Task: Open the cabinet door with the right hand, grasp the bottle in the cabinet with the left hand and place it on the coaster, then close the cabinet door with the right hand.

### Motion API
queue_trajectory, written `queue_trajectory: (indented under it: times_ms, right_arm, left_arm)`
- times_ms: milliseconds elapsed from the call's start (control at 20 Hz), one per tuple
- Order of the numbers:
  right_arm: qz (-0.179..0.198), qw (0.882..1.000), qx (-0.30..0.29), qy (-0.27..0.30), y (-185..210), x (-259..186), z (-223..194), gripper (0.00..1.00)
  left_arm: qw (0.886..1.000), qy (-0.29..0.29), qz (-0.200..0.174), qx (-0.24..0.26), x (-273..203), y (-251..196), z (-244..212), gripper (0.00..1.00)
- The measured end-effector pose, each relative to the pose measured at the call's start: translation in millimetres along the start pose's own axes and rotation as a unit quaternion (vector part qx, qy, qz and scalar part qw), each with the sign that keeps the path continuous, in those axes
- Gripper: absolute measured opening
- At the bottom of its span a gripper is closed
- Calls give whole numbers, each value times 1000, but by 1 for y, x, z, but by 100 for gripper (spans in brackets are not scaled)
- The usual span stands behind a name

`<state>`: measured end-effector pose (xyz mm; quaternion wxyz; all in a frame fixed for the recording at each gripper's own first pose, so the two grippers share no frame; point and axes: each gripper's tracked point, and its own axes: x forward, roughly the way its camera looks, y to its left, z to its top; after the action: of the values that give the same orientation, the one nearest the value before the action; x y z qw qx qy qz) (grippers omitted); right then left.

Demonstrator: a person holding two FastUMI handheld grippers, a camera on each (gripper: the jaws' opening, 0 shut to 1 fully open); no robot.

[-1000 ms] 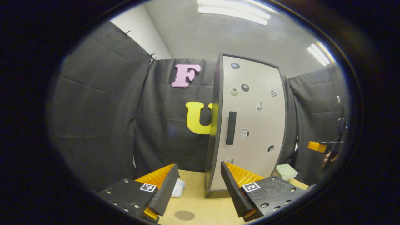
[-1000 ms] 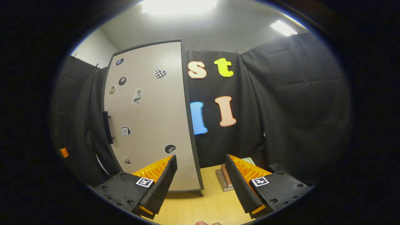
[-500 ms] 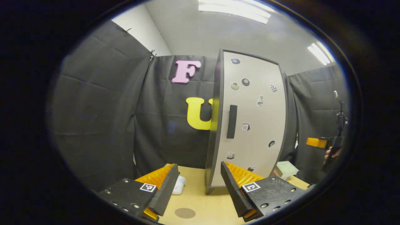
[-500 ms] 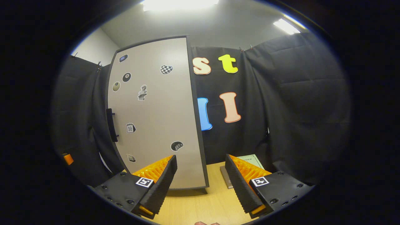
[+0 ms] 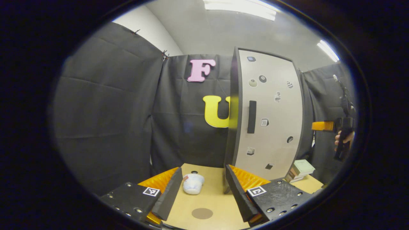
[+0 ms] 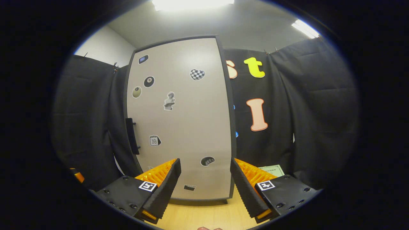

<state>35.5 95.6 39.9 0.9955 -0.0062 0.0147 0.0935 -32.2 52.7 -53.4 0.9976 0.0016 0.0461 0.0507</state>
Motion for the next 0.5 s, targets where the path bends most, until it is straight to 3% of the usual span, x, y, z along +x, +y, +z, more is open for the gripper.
queue_trajectory:
  times_ms: [100,150,200,500]
  right_arm:
    - [37,999,-3,-3,28,10,14,98]
    - [50,999,-5,-8,39,15,22,93]
    - [59,998,-10,-13,50,20,29,98]
    - [115,993,-39,-15,129,49,48,98]
  left_arm:
    - [1000,7,4,-17,-7,4,-10,82]
    - [1000,11,7,-27,-9,6,-16,82]
    - [999,16,11,-37,-13,9,-21,82]
    - [996,16,56,-64,-32,41,-29,84]
